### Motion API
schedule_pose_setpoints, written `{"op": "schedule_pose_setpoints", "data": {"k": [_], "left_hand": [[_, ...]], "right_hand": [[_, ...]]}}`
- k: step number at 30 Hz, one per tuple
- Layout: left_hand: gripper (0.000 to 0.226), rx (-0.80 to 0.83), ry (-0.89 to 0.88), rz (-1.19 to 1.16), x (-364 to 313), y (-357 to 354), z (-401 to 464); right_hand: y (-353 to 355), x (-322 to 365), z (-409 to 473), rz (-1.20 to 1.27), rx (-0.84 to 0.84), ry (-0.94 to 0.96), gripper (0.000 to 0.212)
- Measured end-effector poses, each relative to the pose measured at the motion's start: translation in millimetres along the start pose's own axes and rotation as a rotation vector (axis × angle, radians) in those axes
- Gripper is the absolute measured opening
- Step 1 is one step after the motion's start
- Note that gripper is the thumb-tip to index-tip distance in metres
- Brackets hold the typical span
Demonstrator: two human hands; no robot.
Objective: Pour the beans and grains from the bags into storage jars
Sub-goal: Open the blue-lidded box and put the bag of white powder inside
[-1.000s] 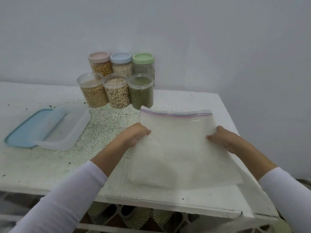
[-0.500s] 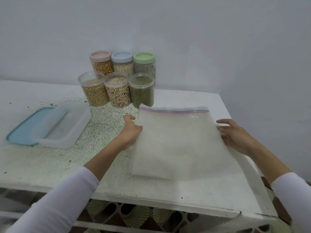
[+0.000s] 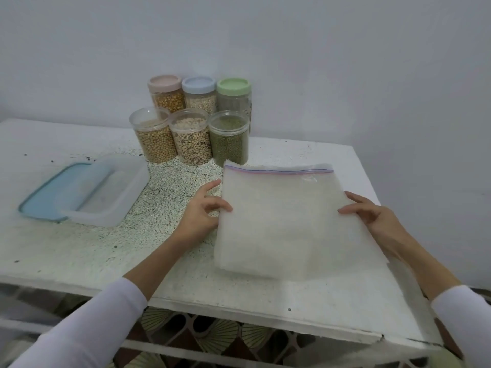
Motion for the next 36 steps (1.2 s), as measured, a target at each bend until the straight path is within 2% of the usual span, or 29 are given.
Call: {"op": "schedule_pose_setpoints", "data": {"k": [2,3,4,5,6,8,9,11,12,13,15,18,20,23,26,29,31,33,35,36], "left_hand": [[0.029,-0.034,-0.117,0.187,2.8,2.8,0.6],[0.023,-0.038,-0.226,0.332,3.0,3.7,0.8],[0.013,-0.025,-0.34,0.477,4.6,5.3,1.8],[0.008,-0.012,-0.419,0.595,7.3,7.8,3.5],[0.013,-0.008,-0.452,0.669,9.0,9.1,4.9],[0.016,-0.014,-0.386,0.657,8.6,7.7,6.7],[0.02,-0.029,-0.306,0.616,5.9,6.1,6.7],[0.016,-0.093,-0.115,0.499,4.2,4.3,7.7],[0.015,-0.123,-0.045,0.449,4.5,4.4,8.6],[0.024,-0.151,-0.01,0.427,4.6,4.0,8.6],[0.036,-0.167,0.047,0.45,5.4,1.9,11.9],[0.032,-0.182,0.076,0.634,8.7,-5.0,18.3],[0.038,-0.203,0.094,0.717,12.2,-6.6,22.9],[0.042,-0.212,0.12,0.781,12.5,-8.7,28.2],[0.035,-0.21,0.149,0.813,5.8,-10.3,30.4],[0.028,-0.345,-0.006,0.846,-13.9,-14.6,32.9],[0.035,-0.404,-0.116,0.844,-32.4,-22.9,40.7],[0.037,-0.323,-0.255,0.835,-48.7,-36.0,53.9],[0.033,-0.145,-0.371,0.852,-57.7,-52.1,70.6],[0.032,-0.037,-0.402,0.873,-58.8,-59.7,79.8]], "right_hand": [[3.6,2.0,2.5,-0.148,0.05,0.038,0.046],[2.9,8.4,1.8,-0.199,0.069,0.068,0.025],[2.5,13.2,1.3,-0.28,0.068,0.069,0.019],[4.1,10.9,3.8,-0.357,0.041,0.093,0.037],[3.9,7.6,8.0,-0.421,-0.006,0.08,0.054],[-1.2,5.5,17.5,-0.466,-0.096,0.052,0.07],[-3.8,3.9,21.1,-0.46,-0.121,0.036,0.063],[-9.4,5.5,25.6,-0.435,-0.175,-0.047,0.026],[-11.2,5.2,27.5,-0.445,-0.186,-0.062,0.034],[-12.0,1.7,29.5,-0.438,-0.195,-0.074,0.047],[-15.0,-0.9,33.0,-0.437,-0.248,-0.112,0.053],[-21.6,-2.5,42.2,-0.549,-0.293,-0.222,0.05],[-25.8,-1.6,46.3,-0.675,-0.289,-0.272,0.052],[-27.8,-3.4,51.9,-0.794,-0.284,-0.314,0.052],[-28.1,-3.8,57.0,-0.8,-0.303,-0.324,0.051],[-29.0,-1.4,57.5,-0.811,-0.316,-0.341,0.046],[-31.3,0.2,56.1,-0.816,-0.364,-0.312,0.036],[-35.7,3.5,51.3,-0.829,-0.496,-0.216,0.032],[-43.2,12.4,43.4,-0.788,-0.624,-0.022,0.03],[-49.0,18.7,38.9,-0.757,-0.629,0.065,0.024]]}}
Point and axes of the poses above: each hand's wrist, its own z-axis towards the middle knuckle, its own y-axis out of the back of the hand, x = y × z, the point moved 1 cm from there along z, towards the middle knuckle, and after that the axes turned 7 degrees about -z, right-handed, at the moved point
